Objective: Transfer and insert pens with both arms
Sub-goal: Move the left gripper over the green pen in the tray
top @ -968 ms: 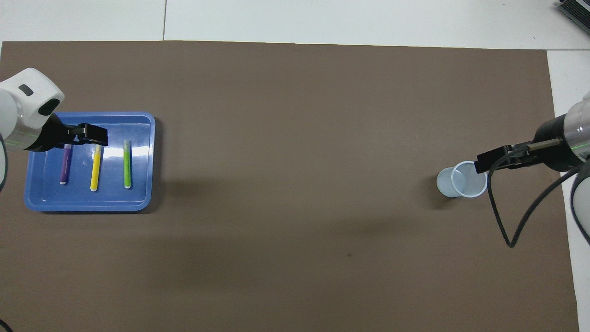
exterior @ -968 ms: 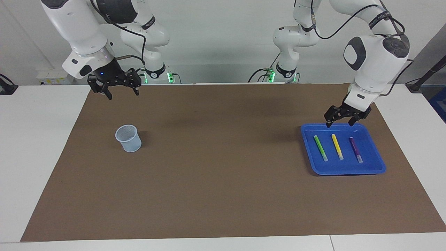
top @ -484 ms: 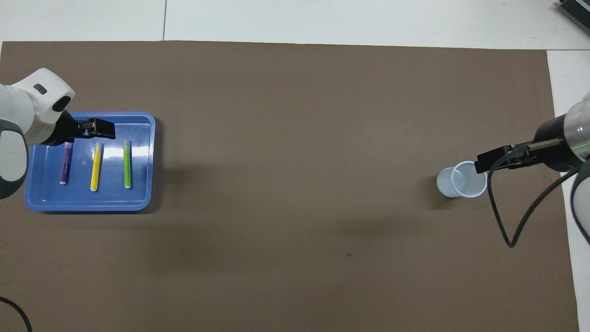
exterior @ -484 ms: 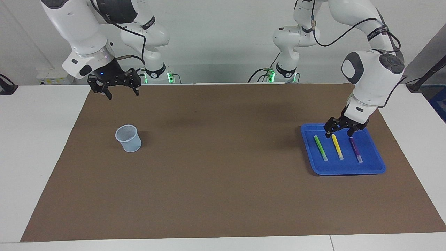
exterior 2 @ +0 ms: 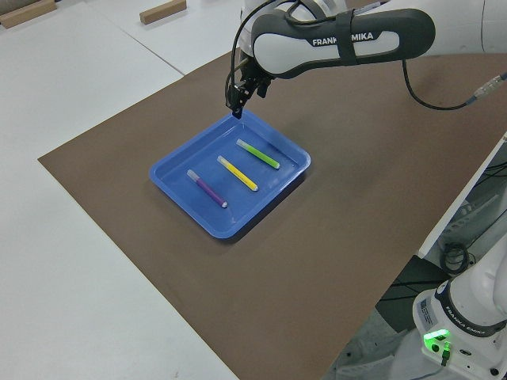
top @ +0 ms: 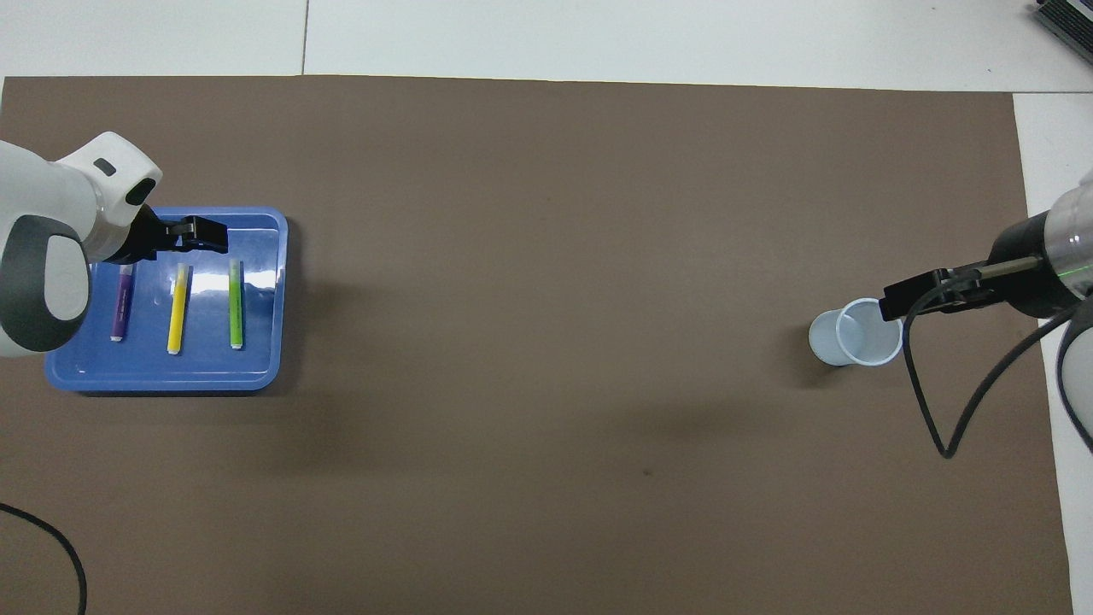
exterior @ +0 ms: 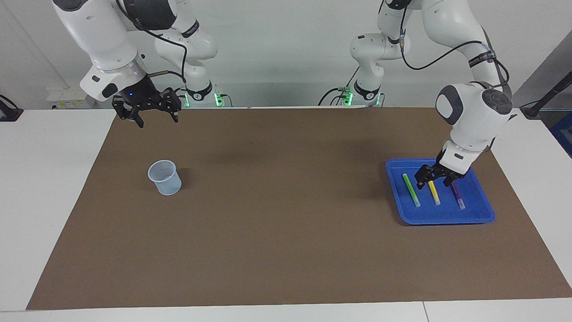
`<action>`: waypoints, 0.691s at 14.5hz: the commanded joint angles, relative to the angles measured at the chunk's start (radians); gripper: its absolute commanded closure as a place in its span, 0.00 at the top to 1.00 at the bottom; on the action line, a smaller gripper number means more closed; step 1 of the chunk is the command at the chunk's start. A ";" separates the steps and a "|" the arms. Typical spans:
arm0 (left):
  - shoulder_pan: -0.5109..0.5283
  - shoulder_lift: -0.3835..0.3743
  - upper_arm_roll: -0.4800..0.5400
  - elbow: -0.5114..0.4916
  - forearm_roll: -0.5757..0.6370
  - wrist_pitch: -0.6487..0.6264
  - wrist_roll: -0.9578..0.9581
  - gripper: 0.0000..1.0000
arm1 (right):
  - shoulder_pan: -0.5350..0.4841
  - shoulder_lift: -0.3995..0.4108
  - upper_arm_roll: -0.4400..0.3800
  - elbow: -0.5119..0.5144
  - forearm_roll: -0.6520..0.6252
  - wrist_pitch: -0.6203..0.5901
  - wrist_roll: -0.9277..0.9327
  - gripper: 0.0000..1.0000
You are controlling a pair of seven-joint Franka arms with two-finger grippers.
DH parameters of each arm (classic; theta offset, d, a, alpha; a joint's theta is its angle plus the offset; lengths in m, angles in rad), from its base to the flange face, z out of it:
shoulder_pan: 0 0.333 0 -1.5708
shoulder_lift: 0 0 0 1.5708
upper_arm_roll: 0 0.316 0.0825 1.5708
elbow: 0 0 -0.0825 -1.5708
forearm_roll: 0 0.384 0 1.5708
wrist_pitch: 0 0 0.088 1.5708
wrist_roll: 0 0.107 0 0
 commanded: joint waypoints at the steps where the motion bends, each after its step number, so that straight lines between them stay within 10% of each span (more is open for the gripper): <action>1: 0.020 0.042 -0.004 -0.010 -0.016 0.063 0.033 0.97 | -0.009 -0.001 0.005 0.001 0.013 -0.003 -0.005 1.00; 10: 0.021 0.086 -0.004 -0.061 -0.048 0.137 0.036 0.92 | -0.009 -0.001 0.005 0.001 0.013 -0.003 -0.006 1.00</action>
